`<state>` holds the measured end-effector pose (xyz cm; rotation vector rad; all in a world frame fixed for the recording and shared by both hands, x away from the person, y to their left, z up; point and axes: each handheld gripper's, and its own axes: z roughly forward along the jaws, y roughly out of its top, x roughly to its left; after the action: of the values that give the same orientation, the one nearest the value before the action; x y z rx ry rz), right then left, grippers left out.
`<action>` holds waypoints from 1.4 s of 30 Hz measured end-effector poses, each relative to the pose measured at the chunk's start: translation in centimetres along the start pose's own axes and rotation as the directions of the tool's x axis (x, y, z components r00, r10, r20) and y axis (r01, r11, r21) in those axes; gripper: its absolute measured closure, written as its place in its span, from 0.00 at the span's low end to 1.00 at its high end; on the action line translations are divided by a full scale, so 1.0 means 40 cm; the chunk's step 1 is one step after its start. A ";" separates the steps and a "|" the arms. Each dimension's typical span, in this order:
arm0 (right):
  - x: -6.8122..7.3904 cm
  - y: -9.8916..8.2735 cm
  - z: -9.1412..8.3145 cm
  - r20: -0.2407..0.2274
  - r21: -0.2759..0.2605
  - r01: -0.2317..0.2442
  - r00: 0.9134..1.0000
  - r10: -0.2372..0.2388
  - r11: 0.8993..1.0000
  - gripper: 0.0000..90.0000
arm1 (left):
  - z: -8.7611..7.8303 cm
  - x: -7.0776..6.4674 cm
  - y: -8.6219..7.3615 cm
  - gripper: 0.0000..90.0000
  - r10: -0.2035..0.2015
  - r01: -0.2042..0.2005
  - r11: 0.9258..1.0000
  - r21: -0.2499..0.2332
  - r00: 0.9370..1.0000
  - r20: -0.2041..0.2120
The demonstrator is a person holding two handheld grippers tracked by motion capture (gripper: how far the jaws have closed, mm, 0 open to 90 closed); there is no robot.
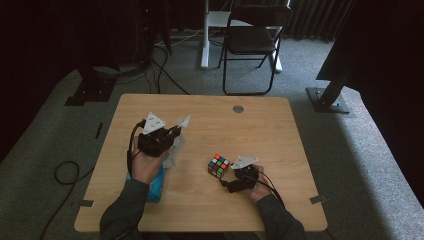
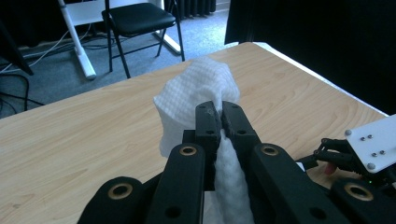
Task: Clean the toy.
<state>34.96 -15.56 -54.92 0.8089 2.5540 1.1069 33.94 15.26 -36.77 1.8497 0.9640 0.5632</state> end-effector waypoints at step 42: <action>0.026 0.014 0.013 -0.011 -0.009 0.007 1.000 -0.008 1.000 0.24 | 0.078 -0.082 0.014 0.97 0.033 -0.035 0.999 0.014 0.994 0.104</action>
<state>34.54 -14.33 -54.89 0.7926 2.5576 1.1225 34.45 10.82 -37.61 1.8938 0.8716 0.4757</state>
